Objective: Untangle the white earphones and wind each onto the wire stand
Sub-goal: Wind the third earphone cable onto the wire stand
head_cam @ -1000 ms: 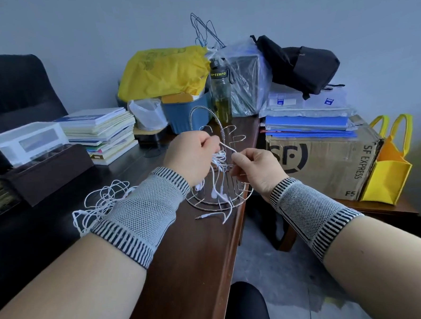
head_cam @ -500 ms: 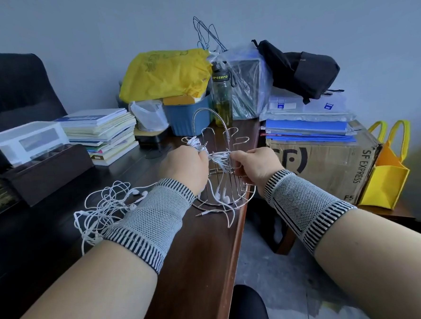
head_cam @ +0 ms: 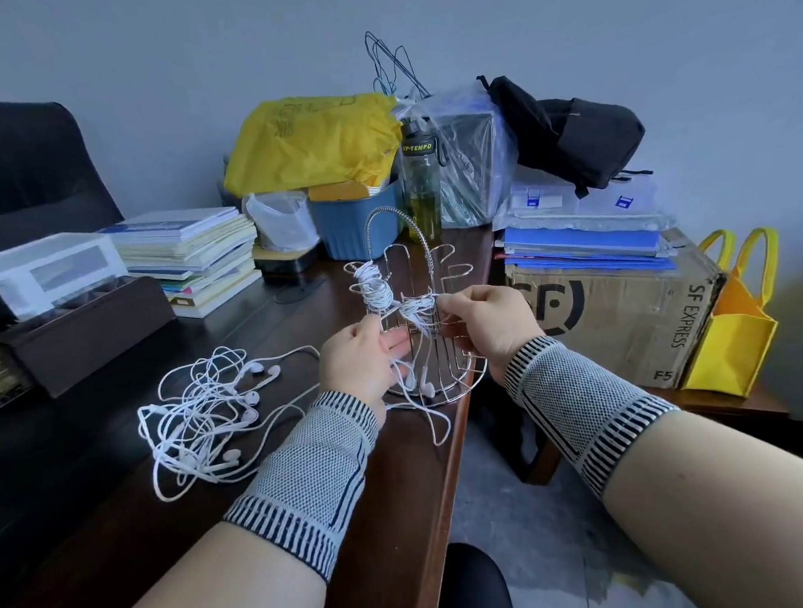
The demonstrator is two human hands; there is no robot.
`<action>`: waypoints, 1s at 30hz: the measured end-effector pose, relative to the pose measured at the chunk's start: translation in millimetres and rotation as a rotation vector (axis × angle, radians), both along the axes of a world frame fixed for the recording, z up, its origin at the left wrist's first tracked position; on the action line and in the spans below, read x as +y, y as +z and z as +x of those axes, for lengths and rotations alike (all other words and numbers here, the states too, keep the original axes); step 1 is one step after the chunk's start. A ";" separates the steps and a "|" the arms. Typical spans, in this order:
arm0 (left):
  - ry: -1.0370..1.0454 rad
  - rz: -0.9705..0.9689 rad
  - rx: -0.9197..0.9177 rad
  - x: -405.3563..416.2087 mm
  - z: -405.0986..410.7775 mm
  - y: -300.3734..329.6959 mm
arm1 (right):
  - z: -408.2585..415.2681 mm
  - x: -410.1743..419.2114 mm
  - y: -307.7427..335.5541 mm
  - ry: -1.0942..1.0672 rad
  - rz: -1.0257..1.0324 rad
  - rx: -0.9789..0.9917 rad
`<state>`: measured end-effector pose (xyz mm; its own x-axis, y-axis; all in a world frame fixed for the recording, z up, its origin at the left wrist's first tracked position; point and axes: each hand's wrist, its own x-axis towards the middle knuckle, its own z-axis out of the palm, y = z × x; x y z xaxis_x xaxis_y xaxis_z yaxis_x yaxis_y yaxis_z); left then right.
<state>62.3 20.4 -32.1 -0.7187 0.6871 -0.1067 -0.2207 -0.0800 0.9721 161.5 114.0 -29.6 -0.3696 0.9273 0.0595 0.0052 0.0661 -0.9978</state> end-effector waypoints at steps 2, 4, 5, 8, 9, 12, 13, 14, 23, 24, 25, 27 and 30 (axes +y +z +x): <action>0.010 0.038 -0.151 -1.1 1.3 -1.5 | 1.3 -1.3 -2.2 0.006 0.009 0.024; -0.004 0.082 -0.293 -2.4 -0.2 -2.1 | 2.2 -2.0 -2.7 0.008 0.006 0.037; -0.015 0.109 -0.355 -3.1 -0.6 -1.9 | 2.3 -1.9 -2.7 0.007 0.010 0.037; -0.033 0.181 -0.485 -7.6 1.0 0.5 | 0.8 -1.6 -3.0 -0.007 0.022 0.036; -0.031 0.200 -0.521 -9.2 2.2 0.7 | -0.2 -2.1 -3.3 -0.014 0.030 0.042; -0.013 0.255 -0.618 -13.8 5.8 -2.8 | -2.0 -3.8 -4.7 -0.030 0.075 0.047; -0.011 0.272 -0.641 -14.7 7.1 -5.5 | -1.8 -4.3 -4.9 -0.031 0.090 0.039; -0.013 0.282 -0.649 -15.3 8.0 -8.5 | -1.1 -4.8 -5.2 -0.027 0.099 0.034; -0.050 -0.137 0.652 -27.6 12.3 -24.6 | 5.9 -17.4 -18.3 -0.041 0.584 -0.121; -0.082 -0.181 0.874 -29.5 10.9 -24.6 | 6.2 -19.6 -21.0 -0.016 0.691 -0.144; -0.106 -0.212 1.074 -29.2 8.1 -25.7 | 6.0 -21.8 -24.2 0.020 0.788 -0.163; -0.160 -0.288 1.390 -28.6 4.2 -25.6 | 3.9 -24.2 -31.5 0.077 0.934 -0.190; -0.233 -0.376 1.549 -31.0 0.5 -18.7 | 0.4 -20.7 -39.3 0.030 1.035 -0.228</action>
